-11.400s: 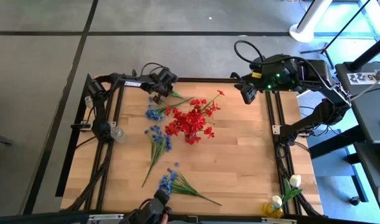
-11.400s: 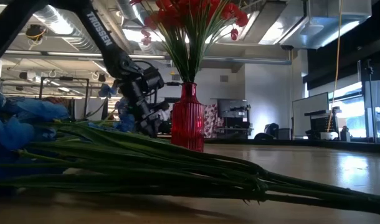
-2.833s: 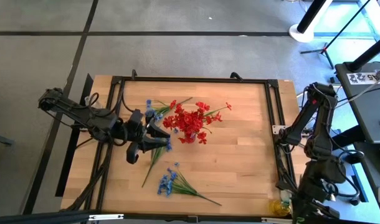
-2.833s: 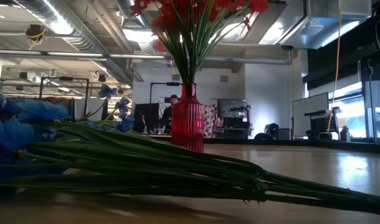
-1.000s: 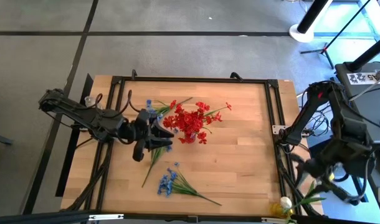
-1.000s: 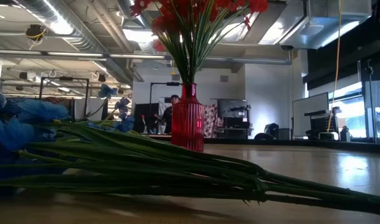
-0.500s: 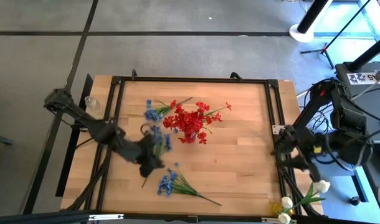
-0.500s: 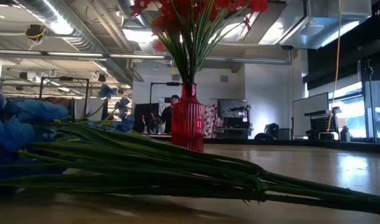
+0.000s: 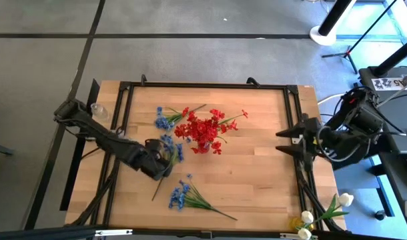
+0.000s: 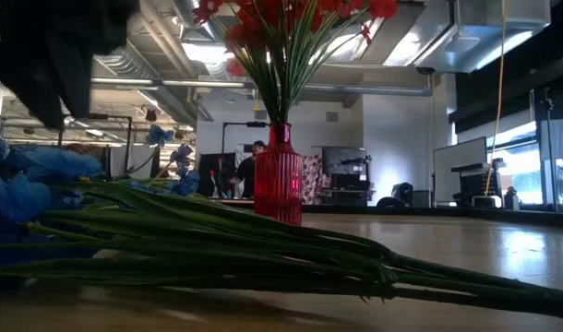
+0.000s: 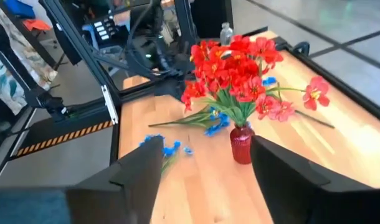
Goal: Sort flowers into vase by color
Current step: Put the middle blue flowers into the transparent vase
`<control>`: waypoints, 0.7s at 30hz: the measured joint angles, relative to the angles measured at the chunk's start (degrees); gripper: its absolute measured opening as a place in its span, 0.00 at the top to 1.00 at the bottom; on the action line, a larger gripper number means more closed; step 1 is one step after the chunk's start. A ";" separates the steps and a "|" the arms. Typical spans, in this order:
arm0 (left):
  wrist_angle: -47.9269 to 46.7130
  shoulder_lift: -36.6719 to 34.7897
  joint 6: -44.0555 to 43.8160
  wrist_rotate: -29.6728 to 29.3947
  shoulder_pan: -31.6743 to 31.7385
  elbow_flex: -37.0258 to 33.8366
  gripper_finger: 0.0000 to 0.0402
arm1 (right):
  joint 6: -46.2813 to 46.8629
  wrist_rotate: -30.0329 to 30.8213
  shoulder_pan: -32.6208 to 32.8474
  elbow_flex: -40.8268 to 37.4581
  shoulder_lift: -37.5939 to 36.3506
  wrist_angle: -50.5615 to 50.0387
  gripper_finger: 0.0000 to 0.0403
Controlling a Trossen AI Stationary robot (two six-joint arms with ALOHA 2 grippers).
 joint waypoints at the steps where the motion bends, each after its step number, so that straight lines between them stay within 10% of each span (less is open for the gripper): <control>1: 0.59 0.46 -0.08 0.08 1.13 -1.00 0.54 | -0.01 -0.99 -0.53 0.00 0.07 0.01 0.39; 21: 20.70 13.71 -2.10 3.04 7.20 -10.39 0.60 | 3.04 -8.08 -1.36 -0.02 3.04 -0.88 0.27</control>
